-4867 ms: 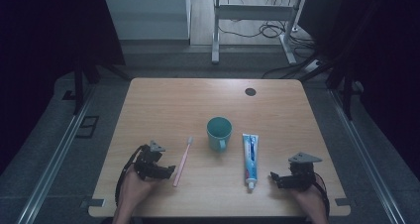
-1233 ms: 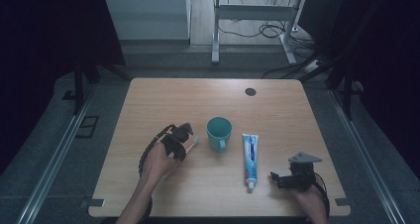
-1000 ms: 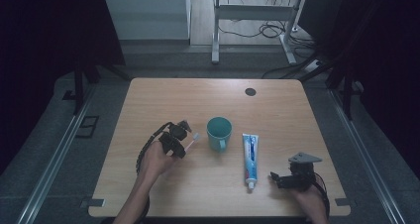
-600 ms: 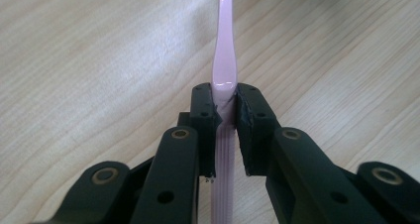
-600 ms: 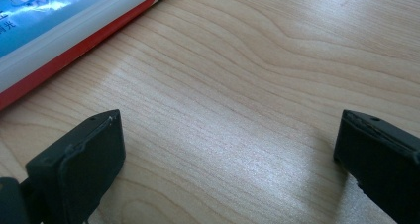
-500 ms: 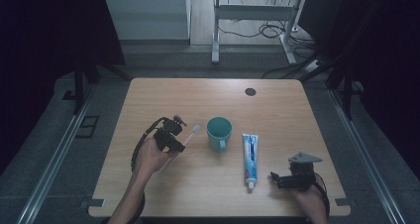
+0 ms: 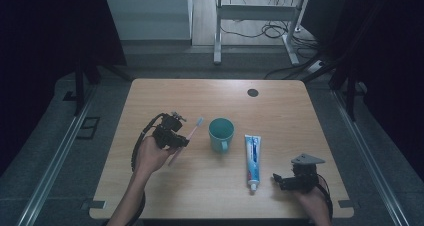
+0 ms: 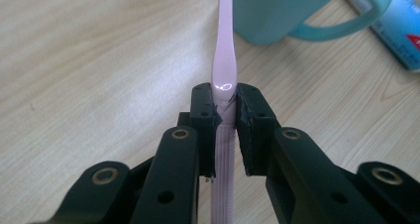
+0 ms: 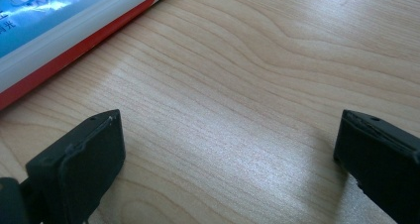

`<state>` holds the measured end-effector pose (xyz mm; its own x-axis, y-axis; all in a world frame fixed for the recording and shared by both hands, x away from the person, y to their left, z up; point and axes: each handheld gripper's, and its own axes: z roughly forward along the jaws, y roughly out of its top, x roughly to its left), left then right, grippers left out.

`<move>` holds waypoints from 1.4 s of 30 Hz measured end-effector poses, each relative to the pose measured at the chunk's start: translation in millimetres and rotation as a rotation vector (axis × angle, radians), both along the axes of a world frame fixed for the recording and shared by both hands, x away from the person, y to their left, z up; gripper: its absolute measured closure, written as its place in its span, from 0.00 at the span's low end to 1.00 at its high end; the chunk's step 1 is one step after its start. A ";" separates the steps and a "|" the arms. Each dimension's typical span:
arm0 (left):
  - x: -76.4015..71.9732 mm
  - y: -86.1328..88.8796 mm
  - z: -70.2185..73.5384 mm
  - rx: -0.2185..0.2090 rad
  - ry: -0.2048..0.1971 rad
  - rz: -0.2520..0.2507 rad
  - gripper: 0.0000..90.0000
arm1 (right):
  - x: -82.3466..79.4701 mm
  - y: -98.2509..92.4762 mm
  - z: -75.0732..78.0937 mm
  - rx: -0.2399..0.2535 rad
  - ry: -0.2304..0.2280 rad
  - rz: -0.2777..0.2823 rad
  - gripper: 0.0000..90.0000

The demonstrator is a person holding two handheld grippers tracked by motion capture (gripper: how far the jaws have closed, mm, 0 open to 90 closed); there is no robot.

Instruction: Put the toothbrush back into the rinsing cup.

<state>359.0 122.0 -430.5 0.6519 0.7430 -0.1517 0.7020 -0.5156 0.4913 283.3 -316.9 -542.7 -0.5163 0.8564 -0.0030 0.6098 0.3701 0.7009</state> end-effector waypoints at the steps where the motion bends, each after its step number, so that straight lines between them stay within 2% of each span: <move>1: -0.3 0.0 1.8 -0.006 -0.013 0.000 0.88 | 0.0 0.0 0.0 0.000 0.000 0.000 0.00; 10: -2.1 1.1 16.1 -0.068 -0.088 -0.009 0.88 | 0.0 0.0 0.0 0.000 0.000 0.000 0.00; 12: -2.6 -0.7 19.9 -0.091 -0.110 -0.011 0.88 | -0.1 0.1 0.0 0.001 0.001 -0.001 0.00; 14: -2.8 -1.7 21.0 -0.098 -0.116 -0.012 0.88 | -0.1 0.1 0.0 0.001 0.001 -0.001 0.00; 20: -2.3 -8.6 27.6 -0.135 -0.167 -0.022 0.88 | -0.1 0.1 0.0 0.001 0.002 -0.002 0.00; 26: -0.6 -11.7 31.0 -0.170 -0.197 -0.022 0.88 | 0.0 0.0 0.0 0.000 0.000 0.000 0.00; 28: 1.5 -13.9 32.9 -0.194 -0.209 -0.022 0.88 | 0.0 0.0 0.0 0.000 0.000 0.001 0.00; 42: 9.4 -26.8 39.6 -0.248 -0.265 -0.024 0.88 | 0.0 0.0 0.0 0.000 0.000 0.000 0.00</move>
<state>368.4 95.2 -390.9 0.7092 0.6890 -0.1493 0.5232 -0.3724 0.7665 283.3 -316.9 -542.7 -0.5165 0.8563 -0.0033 0.6094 0.3702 0.7011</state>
